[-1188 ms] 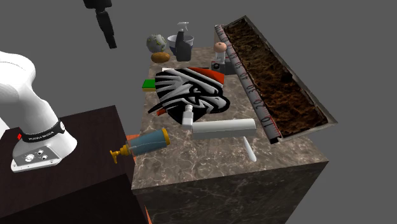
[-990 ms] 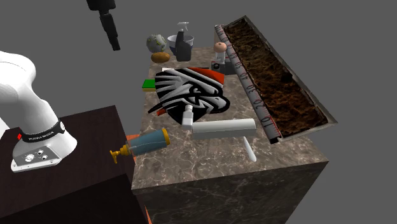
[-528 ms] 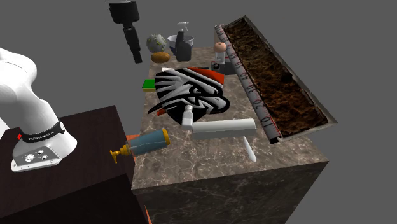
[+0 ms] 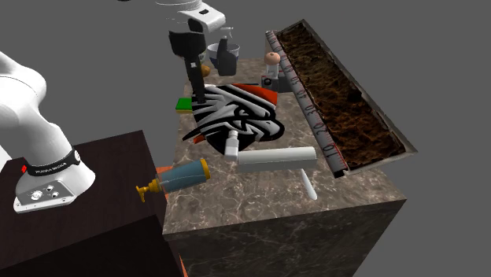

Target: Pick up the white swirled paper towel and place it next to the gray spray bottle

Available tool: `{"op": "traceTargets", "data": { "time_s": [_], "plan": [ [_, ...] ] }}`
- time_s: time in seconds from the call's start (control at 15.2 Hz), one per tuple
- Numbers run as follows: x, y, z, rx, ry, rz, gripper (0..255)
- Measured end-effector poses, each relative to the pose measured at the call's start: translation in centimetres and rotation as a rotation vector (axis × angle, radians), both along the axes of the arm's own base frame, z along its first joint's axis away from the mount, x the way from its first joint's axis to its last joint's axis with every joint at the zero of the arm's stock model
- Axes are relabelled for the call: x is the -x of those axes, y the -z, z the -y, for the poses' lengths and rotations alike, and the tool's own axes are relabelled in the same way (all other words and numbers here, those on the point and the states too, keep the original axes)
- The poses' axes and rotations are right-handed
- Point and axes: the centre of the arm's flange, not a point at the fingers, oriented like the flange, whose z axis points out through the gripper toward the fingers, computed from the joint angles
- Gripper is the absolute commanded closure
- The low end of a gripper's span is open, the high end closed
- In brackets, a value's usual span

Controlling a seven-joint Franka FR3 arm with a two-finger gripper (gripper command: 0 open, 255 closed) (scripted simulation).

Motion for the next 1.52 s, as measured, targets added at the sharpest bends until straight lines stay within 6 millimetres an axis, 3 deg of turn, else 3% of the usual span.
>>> {"op": "traceTargets", "data": {
  "time_s": [0.46,1.12,1.25,1.52],
  "plan": [
    [-3.9,3.8,7.8,-0.072,0.097,0.024,0],
    [-7.9,10.0,19.4,-0.174,0.236,0.061,0],
    [-8.2,10.9,20.7,-0.184,0.247,0.065,0],
    [-8.9,13.0,20.5,-0.187,0.251,0.066,0]
  ]
}}
